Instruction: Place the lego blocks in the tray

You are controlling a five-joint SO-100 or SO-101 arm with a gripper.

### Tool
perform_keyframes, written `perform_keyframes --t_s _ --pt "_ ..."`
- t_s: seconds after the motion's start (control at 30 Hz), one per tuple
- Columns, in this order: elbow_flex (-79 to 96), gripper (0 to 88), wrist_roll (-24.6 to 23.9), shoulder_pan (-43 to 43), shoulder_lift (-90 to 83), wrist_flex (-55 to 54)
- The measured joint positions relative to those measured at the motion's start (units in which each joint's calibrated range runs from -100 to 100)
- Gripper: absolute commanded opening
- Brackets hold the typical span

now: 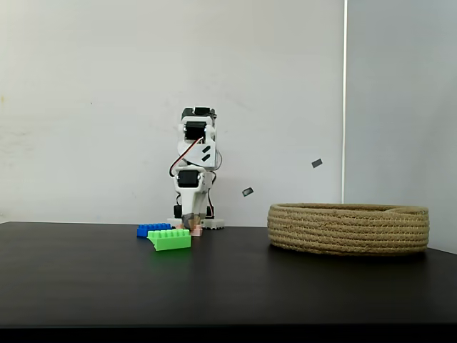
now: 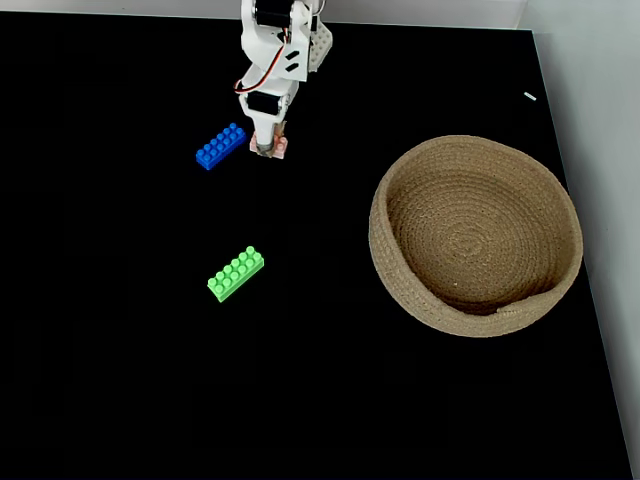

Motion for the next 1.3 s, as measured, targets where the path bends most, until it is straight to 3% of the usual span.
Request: perform_keyframes --t_s 0.17,0.33,0.67,0.93,1.3 --pt "-14.8 0.1 -2.7 -7.2 -0.1 10.6" --pt "-27.0 0.1 -5.8 -20.8 -0.1 16.9" --pt "-45.2 0.1 -12.5 -38.8 12.2 10.8" --pt "-51.4 2.4 -15.2 -42.5 30.1 0.5" --pt "-50.1 20.0 -11.9 -40.3 32.4 -5.2"
